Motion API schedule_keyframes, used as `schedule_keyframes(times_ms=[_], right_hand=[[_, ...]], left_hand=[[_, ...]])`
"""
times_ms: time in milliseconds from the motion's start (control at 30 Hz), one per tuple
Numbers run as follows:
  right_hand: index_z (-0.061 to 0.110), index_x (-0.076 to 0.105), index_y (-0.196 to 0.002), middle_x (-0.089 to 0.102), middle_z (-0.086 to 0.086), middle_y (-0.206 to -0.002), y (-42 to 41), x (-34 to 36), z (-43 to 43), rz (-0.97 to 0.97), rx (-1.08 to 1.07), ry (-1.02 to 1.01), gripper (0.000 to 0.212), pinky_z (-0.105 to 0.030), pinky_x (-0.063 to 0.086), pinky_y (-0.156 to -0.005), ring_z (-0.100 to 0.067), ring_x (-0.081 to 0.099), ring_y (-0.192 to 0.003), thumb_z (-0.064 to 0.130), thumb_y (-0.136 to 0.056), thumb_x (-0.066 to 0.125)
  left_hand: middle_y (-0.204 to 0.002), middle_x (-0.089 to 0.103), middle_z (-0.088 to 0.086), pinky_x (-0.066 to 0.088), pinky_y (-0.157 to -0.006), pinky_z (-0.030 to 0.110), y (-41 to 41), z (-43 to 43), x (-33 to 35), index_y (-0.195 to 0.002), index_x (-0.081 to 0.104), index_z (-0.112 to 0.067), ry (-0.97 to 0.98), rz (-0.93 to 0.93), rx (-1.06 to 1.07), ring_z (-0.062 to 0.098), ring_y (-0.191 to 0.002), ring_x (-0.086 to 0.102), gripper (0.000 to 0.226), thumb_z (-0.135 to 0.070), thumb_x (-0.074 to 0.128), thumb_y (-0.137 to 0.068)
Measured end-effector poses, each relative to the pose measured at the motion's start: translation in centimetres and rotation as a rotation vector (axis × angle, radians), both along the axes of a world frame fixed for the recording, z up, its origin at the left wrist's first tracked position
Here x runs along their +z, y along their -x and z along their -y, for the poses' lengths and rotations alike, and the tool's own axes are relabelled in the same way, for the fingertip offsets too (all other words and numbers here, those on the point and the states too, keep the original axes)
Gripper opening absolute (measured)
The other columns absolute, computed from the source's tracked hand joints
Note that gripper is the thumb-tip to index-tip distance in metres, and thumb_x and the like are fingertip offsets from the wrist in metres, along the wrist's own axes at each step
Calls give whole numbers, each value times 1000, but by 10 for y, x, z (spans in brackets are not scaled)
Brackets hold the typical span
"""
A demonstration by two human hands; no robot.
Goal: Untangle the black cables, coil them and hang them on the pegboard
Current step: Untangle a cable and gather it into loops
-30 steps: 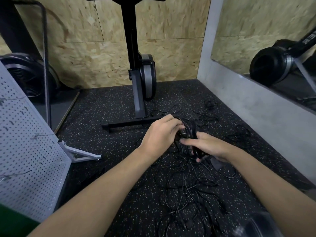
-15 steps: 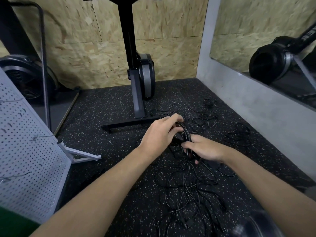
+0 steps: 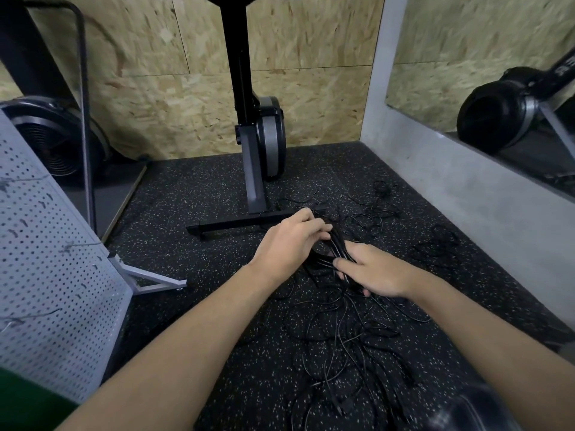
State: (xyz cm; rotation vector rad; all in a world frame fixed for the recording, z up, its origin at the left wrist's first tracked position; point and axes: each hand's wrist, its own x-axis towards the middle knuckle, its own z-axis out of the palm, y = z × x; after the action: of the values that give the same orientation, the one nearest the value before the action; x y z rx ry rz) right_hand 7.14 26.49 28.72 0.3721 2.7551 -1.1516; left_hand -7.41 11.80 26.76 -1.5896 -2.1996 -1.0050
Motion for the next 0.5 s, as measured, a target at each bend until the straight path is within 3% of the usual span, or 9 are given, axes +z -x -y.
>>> schedule_keyframes(times_ms=[100,167,233,300,367,433,500], right_hand=[[13,55,-105,64,1,-87,0,2,-1,1,-28,57,19,-32,53,-57,-19,58,-72,28,-109,44],[14,56,-105,61,4,-82,1,1,-4,-24,-59,144,15,-28,48,-51,-16,57,-71,23,-110,44],[16,57,-109,59,4,-78,2,0,-8,-70,-113,270,13,-27,44,-48,-11,56,-67,19,-110,44],[11,56,-116,58,2,-77,2,0,-13,-100,-174,374,15,-25,40,-45,-11,54,-64,17,-110,43],[7,54,-119,58,1,-75,0,1,-17,-107,-225,467,16,-25,38,-44,-11,52,-63,16,-110,43],[9,52,-117,57,1,-74,-1,1,-19,-107,-246,546,13,-24,36,-43,-11,52,-61,15,-110,43],[11,52,-112,57,0,-75,-1,1,-18,-113,-245,586,10,-23,35,-42,-11,51,-60,13,-110,43]], left_hand=[[-101,61,-3,59,-61,39,-1,1,-3,-105,77,-17,-23,-168,63,17,-92,65,35,-40,51,-102],[-104,58,-3,58,-66,36,-4,2,-3,-117,75,-20,-72,-146,79,15,-96,59,34,-43,55,-101],[-115,53,-7,56,-83,31,-5,5,-5,-131,65,-22,-77,4,52,10,-105,56,36,-43,60,-102],[-120,49,-10,48,-92,19,-4,9,-9,-130,58,-22,-120,169,102,4,-107,54,32,-39,63,-102],[-114,54,-9,45,-85,16,0,15,-13,-118,55,-23,-144,388,187,5,-99,56,22,-28,65,-99],[-109,64,-8,49,-74,15,2,19,-19,-117,57,-24,31,644,169,9,-94,64,21,-23,66,-98],[-107,71,-9,52,-78,15,2,17,-31,-118,63,-24,239,659,97,10,-97,68,20,-28,69,-99]])
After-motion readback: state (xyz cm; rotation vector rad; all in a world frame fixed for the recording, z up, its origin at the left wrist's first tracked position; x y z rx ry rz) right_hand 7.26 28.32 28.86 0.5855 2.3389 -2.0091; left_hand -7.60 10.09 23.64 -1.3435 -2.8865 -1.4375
